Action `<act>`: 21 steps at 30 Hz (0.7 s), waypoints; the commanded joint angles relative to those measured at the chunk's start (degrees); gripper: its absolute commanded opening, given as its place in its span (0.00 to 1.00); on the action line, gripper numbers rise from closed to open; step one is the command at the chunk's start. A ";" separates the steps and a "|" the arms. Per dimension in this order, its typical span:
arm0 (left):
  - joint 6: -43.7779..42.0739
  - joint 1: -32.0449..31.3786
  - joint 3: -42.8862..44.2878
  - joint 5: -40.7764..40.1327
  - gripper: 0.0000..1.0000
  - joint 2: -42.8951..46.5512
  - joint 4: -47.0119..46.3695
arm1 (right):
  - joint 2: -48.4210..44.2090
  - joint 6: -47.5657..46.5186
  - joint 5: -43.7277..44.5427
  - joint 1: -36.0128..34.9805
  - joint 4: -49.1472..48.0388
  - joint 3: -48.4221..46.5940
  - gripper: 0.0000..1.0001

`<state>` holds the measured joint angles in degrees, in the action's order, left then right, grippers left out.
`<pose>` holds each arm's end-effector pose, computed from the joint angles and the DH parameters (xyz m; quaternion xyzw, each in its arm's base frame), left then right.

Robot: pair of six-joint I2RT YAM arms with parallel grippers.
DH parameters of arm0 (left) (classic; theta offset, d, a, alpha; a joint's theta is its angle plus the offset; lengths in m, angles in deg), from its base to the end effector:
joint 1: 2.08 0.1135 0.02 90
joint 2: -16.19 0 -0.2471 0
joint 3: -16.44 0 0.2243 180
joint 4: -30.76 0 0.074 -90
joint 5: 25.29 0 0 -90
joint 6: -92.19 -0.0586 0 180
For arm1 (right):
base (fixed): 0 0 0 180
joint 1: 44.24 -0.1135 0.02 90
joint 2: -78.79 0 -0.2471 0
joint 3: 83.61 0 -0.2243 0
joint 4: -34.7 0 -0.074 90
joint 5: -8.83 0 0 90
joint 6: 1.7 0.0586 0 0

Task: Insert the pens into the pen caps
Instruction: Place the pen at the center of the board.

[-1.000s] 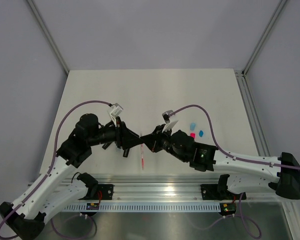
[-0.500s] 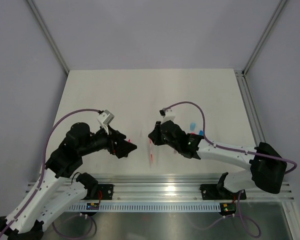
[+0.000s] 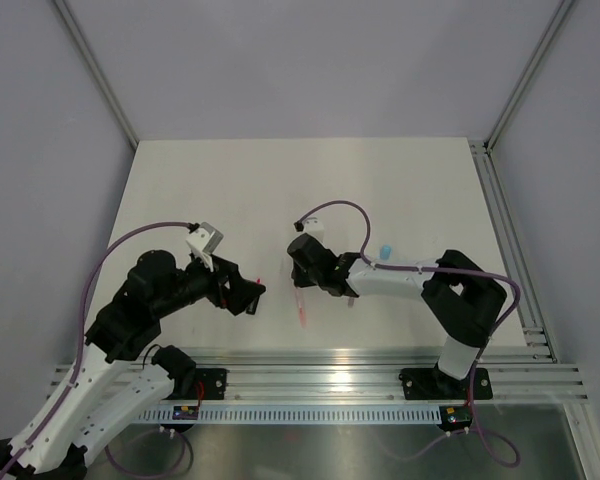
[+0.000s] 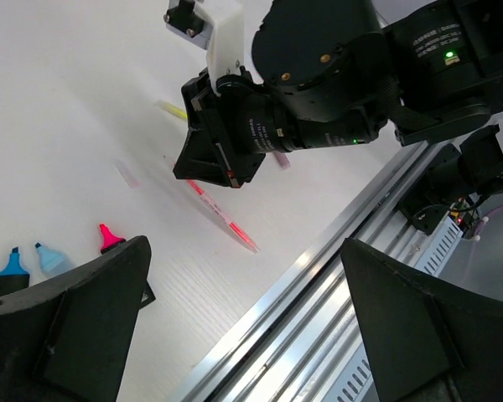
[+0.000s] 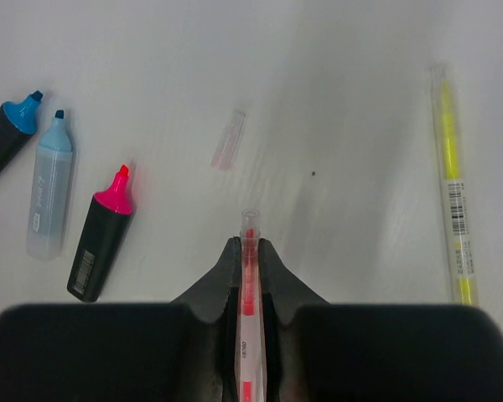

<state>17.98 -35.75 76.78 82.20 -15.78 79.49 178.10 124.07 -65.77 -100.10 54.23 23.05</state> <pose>0.0980 -0.0865 0.3057 0.2119 0.7881 -0.3495 0.4604 0.2110 0.2835 0.1660 -0.1100 0.9120 0.1826 0.3505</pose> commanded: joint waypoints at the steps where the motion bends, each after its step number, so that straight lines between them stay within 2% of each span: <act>1: -2.34 0.10 0.27 -3.34 0.99 1.38 -2.54 | 2.64 -0.96 0.42 1.10 1.61 -4.22 0.00; 9: -3.05 0.10 -0.26 -5.72 0.99 2.26 -2.54 | 7.65 -0.44 1.13 1.36 4.25 -6.87 0.01; 12: -3.05 0.10 -0.34 -6.24 0.99 2.35 -2.62 | 7.92 0.09 0.95 1.36 4.51 -6.60 0.09; 13: -3.05 0.10 -0.43 -6.25 0.99 2.52 -2.54 | 8.18 0.00 0.86 1.28 4.86 -6.69 0.15; 21: -3.14 0.10 -0.52 -6.42 0.99 2.26 -2.54 | 8.01 0.44 0.77 1.28 5.66 -6.78 0.31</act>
<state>15.67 -35.75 76.36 76.91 -13.88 79.62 186.43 124.35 -65.62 -99.20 58.67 17.61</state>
